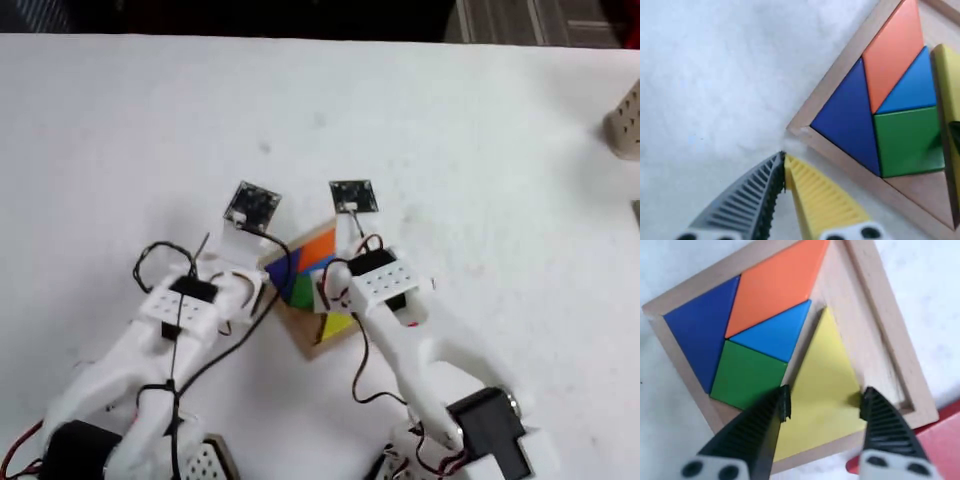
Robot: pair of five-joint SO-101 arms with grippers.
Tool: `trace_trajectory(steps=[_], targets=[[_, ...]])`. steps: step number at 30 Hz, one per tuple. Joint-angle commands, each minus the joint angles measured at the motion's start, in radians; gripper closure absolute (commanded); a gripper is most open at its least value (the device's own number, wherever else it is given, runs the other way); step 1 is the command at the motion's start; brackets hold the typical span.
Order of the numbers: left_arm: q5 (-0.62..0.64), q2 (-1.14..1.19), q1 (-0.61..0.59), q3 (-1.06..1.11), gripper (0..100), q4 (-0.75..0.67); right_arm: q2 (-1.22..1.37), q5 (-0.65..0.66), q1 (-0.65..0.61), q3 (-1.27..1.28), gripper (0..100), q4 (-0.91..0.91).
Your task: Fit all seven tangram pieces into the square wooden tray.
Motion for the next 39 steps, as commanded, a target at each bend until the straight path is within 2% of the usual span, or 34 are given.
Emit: trace_trajectory(steps=[1, 5, 14, 19, 23, 27, 33, 39], targets=[[-0.012, -0.004, 0.001, -0.023, 98, -0.025, -0.058, 0.084, 0.047, -0.009, 88.5, 0.013], [-0.012, -0.004, -0.001, -0.023, 98, -0.025, -0.084, 0.098, 0.087, -0.009, 89.3, 0.013], [-0.012, -0.005, -0.001, -0.023, 98, -0.025, -0.096, 0.092, 0.081, -0.006, 87.2, 0.035], [-0.012, -0.005, 0.001, -0.023, 98, -0.025, -0.096, -0.034, 0.027, 0.075, 76.3, 0.035], [-0.012, -0.005, 0.001, -0.023, 98, -0.025, -0.096, -0.031, -0.053, 0.115, 75.5, 0.016], [-0.012, -0.007, -0.001, -0.023, 98, -0.025, -0.097, 0.066, -0.131, 0.152, 75.5, -0.008], [-0.012, -0.007, -0.001, -0.023, 98, -0.025, -0.105, 0.175, -0.143, 0.160, 75.5, 0.005], [-0.012, -0.007, 0.001, -0.023, 98, -0.025, -0.113, 0.186, -0.239, 0.161, 75.5, 0.033]])
